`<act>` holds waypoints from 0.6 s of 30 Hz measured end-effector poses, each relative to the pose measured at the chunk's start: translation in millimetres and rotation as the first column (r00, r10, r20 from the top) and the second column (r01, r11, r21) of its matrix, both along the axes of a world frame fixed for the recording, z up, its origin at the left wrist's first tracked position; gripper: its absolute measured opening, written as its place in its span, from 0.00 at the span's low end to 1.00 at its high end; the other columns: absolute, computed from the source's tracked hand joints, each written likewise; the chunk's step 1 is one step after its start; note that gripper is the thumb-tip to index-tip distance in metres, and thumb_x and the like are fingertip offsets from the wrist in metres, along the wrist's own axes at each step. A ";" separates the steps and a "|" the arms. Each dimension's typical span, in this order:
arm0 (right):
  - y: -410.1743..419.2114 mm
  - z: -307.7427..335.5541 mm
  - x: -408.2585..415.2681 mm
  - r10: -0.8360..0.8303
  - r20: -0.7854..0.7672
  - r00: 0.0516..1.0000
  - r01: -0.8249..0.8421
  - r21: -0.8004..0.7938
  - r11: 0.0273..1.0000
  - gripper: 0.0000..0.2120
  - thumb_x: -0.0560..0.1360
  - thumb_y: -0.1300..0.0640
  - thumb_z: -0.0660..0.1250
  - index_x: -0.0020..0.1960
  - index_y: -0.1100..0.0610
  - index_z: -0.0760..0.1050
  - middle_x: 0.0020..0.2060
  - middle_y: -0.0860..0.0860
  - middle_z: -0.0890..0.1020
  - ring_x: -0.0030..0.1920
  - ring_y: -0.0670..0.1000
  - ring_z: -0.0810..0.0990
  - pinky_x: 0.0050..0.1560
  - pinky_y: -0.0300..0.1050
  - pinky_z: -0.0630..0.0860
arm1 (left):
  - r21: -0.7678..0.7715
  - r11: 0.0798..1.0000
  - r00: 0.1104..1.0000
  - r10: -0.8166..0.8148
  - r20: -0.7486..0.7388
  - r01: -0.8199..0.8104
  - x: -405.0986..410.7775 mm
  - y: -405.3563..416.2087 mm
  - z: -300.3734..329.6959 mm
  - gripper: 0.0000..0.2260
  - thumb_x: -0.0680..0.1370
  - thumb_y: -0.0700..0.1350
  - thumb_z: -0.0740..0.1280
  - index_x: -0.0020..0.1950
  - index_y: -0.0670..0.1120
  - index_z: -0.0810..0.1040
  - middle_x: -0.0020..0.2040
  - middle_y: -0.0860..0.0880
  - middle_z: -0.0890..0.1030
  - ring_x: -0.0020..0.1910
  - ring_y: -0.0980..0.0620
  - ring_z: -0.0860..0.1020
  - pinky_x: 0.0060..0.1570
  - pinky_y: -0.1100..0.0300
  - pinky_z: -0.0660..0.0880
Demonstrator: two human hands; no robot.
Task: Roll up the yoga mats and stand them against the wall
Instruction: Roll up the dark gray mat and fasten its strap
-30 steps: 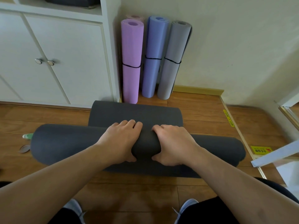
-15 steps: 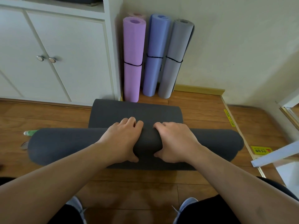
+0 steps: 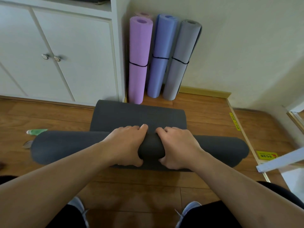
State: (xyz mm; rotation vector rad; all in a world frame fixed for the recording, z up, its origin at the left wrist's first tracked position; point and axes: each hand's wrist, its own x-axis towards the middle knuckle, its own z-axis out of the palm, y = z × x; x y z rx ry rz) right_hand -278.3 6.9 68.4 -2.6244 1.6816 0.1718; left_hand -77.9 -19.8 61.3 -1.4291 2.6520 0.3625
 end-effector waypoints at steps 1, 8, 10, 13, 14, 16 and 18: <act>-0.5 0.9 -0.3 -0.005 -0.001 1.000 0.005 0.010 1.000 0.37 0.68 0.37 0.78 0.70 0.49 0.67 0.56 0.48 0.80 0.54 0.53 0.81 0.50 0.51 0.81 | -0.056 0.998 0.999 -0.023 0.022 0.024 -1.1 1.4 -3.8 0.40 0.66 0.64 0.79 0.71 0.54 0.63 0.61 0.55 0.72 0.59 0.52 0.75 0.58 0.54 0.78; 3.6 -4.8 5.9 0.032 -0.029 0.999 -0.033 -0.012 0.999 0.49 0.66 0.35 0.79 0.77 0.50 0.59 0.65 0.50 0.76 0.63 0.55 0.77 0.68 0.54 0.75 | -0.055 0.998 1.000 0.022 0.010 -0.021 -0.9 -2.1 -3.5 0.37 0.65 0.59 0.82 0.64 0.51 0.65 0.56 0.54 0.76 0.52 0.52 0.78 0.51 0.54 0.81; 2.4 -3.9 8.6 0.018 -0.080 0.997 -0.019 -0.017 1.000 0.53 0.64 0.34 0.81 0.79 0.50 0.57 0.69 0.51 0.73 0.69 0.57 0.74 0.71 0.57 0.71 | 0.014 0.998 0.998 0.063 -0.012 -0.063 0.6 -4.8 1.4 0.39 0.65 0.60 0.82 0.65 0.52 0.64 0.53 0.55 0.76 0.50 0.52 0.78 0.49 0.54 0.81; 0.6 -4.0 8.4 0.003 -0.060 0.998 -0.002 0.019 1.000 0.49 0.66 0.35 0.81 0.77 0.49 0.60 0.68 0.50 0.75 0.67 0.55 0.76 0.66 0.56 0.75 | 0.085 0.994 0.998 0.063 -0.005 -0.063 -0.1 -4.7 3.2 0.38 0.66 0.62 0.82 0.66 0.54 0.64 0.53 0.56 0.77 0.50 0.53 0.78 0.50 0.55 0.81; 0.8 -3.6 7.5 0.008 -0.038 0.999 -0.008 0.010 1.000 0.46 0.67 0.35 0.80 0.75 0.49 0.61 0.67 0.49 0.77 0.65 0.55 0.77 0.63 0.54 0.77 | 0.092 0.994 0.998 0.061 -0.013 -0.059 0.8 -4.0 2.8 0.37 0.66 0.62 0.81 0.66 0.55 0.64 0.54 0.56 0.77 0.50 0.53 0.78 0.50 0.55 0.81; 1.2 -0.7 6.4 0.013 -0.010 1.000 -0.013 -0.013 1.000 0.43 0.69 0.35 0.79 0.74 0.50 0.63 0.63 0.50 0.79 0.62 0.54 0.79 0.58 0.52 0.79 | 0.067 0.997 0.998 0.048 -0.041 -0.046 4.1 -2.2 1.5 0.36 0.67 0.63 0.80 0.66 0.56 0.65 0.57 0.56 0.77 0.53 0.54 0.77 0.53 0.55 0.79; -0.3 2.3 5.5 0.002 -0.014 1.000 -0.002 -0.021 1.000 0.41 0.69 0.34 0.77 0.73 0.50 0.64 0.60 0.50 0.80 0.58 0.54 0.80 0.53 0.51 0.81 | -0.033 0.999 1.000 0.003 -0.019 -0.004 6.0 -0.4 -2.2 0.39 0.66 0.65 0.79 0.70 0.56 0.64 0.62 0.55 0.74 0.58 0.53 0.75 0.59 0.55 0.77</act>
